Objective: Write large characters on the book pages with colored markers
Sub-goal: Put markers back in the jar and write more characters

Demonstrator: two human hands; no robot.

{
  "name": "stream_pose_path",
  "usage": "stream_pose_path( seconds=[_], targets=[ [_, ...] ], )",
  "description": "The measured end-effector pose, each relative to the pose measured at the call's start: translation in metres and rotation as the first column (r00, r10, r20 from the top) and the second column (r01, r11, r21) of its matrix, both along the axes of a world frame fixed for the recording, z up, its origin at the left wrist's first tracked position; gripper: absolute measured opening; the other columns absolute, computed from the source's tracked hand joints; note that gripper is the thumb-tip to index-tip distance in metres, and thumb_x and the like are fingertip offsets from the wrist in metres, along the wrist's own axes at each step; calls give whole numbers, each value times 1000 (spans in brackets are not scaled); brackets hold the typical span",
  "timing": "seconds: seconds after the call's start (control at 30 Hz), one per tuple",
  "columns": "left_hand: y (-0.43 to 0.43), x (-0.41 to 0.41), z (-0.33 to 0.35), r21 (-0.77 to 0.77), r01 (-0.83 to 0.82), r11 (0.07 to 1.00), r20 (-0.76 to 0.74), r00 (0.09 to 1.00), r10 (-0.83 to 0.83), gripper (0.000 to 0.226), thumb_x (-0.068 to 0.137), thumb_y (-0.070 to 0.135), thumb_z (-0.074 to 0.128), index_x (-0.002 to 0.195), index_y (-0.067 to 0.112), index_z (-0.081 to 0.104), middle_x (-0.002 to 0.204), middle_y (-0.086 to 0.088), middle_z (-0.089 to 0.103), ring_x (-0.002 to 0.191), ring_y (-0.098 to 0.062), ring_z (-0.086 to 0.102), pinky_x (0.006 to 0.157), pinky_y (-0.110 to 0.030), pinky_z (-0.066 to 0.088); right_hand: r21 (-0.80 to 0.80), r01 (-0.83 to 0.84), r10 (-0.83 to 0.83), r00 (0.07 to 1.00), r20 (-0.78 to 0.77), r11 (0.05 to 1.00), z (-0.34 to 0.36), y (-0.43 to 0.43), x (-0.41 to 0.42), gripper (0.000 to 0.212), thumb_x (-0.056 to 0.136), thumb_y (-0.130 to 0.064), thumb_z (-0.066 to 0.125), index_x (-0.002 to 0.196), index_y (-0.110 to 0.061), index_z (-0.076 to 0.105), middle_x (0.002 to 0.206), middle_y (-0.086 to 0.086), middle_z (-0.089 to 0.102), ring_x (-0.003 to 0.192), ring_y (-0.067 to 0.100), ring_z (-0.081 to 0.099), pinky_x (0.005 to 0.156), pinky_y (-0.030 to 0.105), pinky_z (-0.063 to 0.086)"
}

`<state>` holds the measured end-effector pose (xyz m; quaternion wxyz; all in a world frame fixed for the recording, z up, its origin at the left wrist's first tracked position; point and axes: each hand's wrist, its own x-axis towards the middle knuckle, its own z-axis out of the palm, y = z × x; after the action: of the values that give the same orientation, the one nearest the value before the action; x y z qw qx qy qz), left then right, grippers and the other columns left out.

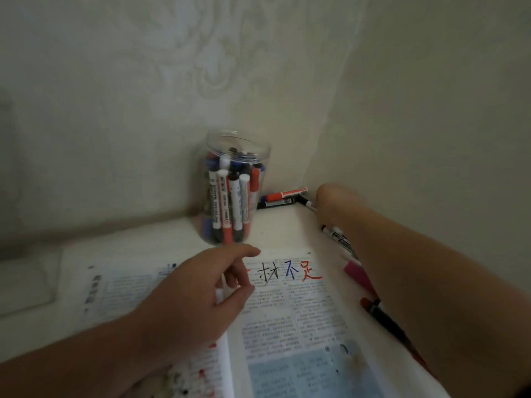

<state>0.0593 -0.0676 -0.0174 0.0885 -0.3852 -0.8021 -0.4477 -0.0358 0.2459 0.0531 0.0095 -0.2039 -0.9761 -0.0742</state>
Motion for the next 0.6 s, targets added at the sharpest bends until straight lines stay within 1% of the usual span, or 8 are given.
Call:
stream_pose_path(
  seconds=[0.13,0.23,0.3,0.33,0.4,0.47,0.53,0.6],
  targets=[
    [-1,-3,2,82,-87,993,2,996,88,43,87,24,73,117,48,54,100,21,63,93,-6,59,76,-10,42,94,4,2,998,-60,996,28,-7,9,28,92,-42,64,90,-16,52,92,8,58,87,31,59,73,31,44],
    [1,-4,7,213,-182,960,45,983,176,41,85,28,67,120,41,51,108,18,61,98,-12,62,79,-22,47,46,39,-37,998,-49,998,67,-18,36,24,87,-32,65,85,-9,61,93,9,64,84,31,60,77,32,49],
    [1,-2,11,217,-196,956,6,980,200,41,85,30,65,122,39,49,109,21,57,102,-7,59,81,-17,46,-44,-11,7,996,-90,999,89,-36,69,18,90,-24,65,98,-11,74,96,7,69,87,29,64,79,30,52],
    [0,0,12,194,-190,963,-29,980,199,39,87,32,64,123,36,50,111,22,55,104,-3,57,83,-14,44,-136,-64,47,992,-120,989,96,-50,90,14,91,-22,67,99,-17,77,93,3,72,85,23,66,74,27,51],
    [-1,4,14,87,-155,984,-93,982,163,41,91,41,62,129,29,53,120,20,52,113,-1,53,91,-11,41,-390,-201,163,978,-128,898,99,-83,132,3,87,-27,76,89,-27,78,76,-6,74,66,10,66,56,22,47],
    [0,8,16,-54,-97,994,-123,988,90,53,94,55,55,139,28,50,130,18,50,123,0,48,101,-13,37,-598,-285,293,952,-87,749,86,-109,158,5,84,-29,80,81,-25,77,64,-8,72,50,2,61,46,16,43],
    [2,10,17,-162,-40,986,-141,990,16,51,97,59,47,140,32,50,126,20,54,117,4,49,99,-12,37,-692,-356,334,926,-174,628,64,-121,164,9,82,-27,82,78,-22,77,60,-12,70,43,1,56,42,14,41],
    [3,12,16,-202,-16,979,-118,993,-9,35,101,52,41,132,39,52,116,23,60,106,5,55,91,-15,42,-755,-444,296,894,-337,483,42,-125,162,10,82,-26,82,78,-21,75,60,-8,69,42,4,56,44,19,44]
  ],
)
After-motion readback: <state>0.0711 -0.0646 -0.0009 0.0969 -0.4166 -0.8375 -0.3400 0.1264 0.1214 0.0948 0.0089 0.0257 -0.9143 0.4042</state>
